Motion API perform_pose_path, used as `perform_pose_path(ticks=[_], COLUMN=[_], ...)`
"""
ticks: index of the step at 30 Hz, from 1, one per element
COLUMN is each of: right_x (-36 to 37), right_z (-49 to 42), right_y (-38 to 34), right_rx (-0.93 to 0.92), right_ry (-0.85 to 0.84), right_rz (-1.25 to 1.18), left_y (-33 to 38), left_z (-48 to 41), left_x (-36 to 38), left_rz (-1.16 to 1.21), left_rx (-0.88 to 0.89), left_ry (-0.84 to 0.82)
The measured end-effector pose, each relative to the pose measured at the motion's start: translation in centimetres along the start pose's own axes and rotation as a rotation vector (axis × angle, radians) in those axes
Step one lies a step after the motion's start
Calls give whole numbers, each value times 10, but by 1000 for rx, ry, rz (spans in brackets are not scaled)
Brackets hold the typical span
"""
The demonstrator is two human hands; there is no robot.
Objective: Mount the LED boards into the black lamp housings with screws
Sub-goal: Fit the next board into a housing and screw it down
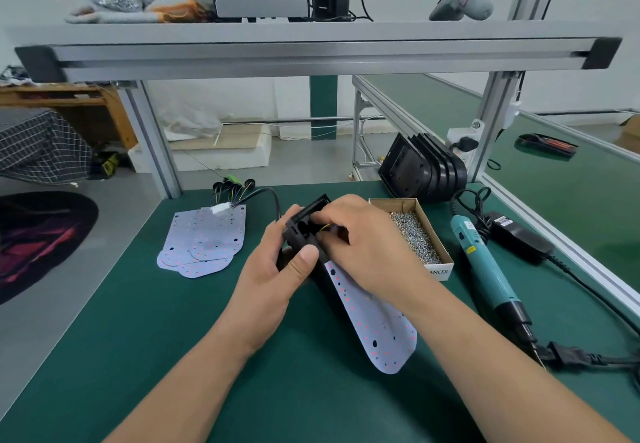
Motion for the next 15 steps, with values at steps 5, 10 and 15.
perform_pose_path(ticks=[5,10,15], right_x=[-6,-1,-2], right_z=[2,6,6], right_y=[0,-3,-1], right_rx=[45,58,48], right_ry=[73,184,156], right_rz=[-92,-156,-110], left_y=[8,13,14], left_z=[2,0,1], left_x=[7,11,11], left_rz=[-96,-122,-114], left_rx=[86,129,133], left_ry=[-6,9,14])
Point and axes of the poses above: each hand's wrist, its own z-axis away from the middle knuckle, its own x-axis out of the palm, y = z × x, the point moved 3 cm from there along -z, towards the middle knuckle, and after that the axes turned 9 degrees about -y, right-handed, at the moved point
